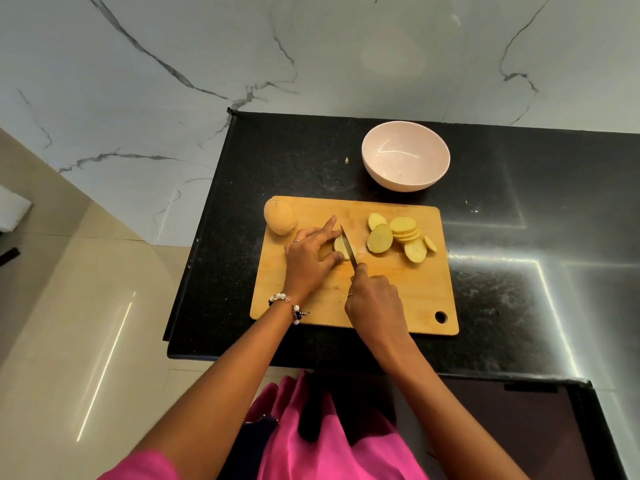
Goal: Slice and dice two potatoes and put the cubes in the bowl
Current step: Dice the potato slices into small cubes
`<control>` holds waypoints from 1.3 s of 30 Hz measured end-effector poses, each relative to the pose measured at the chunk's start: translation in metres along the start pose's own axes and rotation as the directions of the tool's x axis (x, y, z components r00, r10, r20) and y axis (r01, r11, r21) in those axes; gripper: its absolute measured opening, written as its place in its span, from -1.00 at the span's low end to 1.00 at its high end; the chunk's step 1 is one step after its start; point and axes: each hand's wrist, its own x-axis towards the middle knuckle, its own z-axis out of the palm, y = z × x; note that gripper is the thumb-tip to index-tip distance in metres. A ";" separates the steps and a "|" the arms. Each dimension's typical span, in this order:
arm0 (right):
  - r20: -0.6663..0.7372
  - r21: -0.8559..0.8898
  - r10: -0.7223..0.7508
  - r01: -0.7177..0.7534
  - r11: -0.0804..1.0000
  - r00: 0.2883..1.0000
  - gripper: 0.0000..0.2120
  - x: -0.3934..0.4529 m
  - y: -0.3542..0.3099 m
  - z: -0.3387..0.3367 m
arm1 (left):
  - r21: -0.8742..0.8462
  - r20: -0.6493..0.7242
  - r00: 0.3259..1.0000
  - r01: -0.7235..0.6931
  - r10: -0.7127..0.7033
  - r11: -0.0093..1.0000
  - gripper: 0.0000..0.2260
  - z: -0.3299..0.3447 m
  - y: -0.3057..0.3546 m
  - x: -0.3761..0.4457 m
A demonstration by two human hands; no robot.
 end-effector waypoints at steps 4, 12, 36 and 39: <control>-0.038 -0.069 -0.030 0.027 0.997 0.999 -0.55 0.001 -0.013 0.002 | -0.013 -0.021 1.000 0.001 -0.002 1.000 -0.40 0.001 0.000 0.000; 0.092 -0.192 -0.020 0.037 0.981 0.996 -0.44 -0.037 -0.001 0.010 | -0.008 -0.074 0.997 -0.016 0.015 1.000 -0.43 0.005 0.000 -0.001; 0.067 -0.052 -0.088 0.092 0.994 0.994 -0.52 -0.028 -0.005 0.007 | -0.059 -0.163 0.986 0.002 -0.012 0.998 -0.46 0.003 0.002 -0.003; 0.130 -0.026 -0.065 0.069 0.997 0.989 -0.50 -0.045 0.003 -0.004 | -0.071 -0.155 0.988 0.013 -0.024 0.997 -0.45 0.002 0.003 -0.004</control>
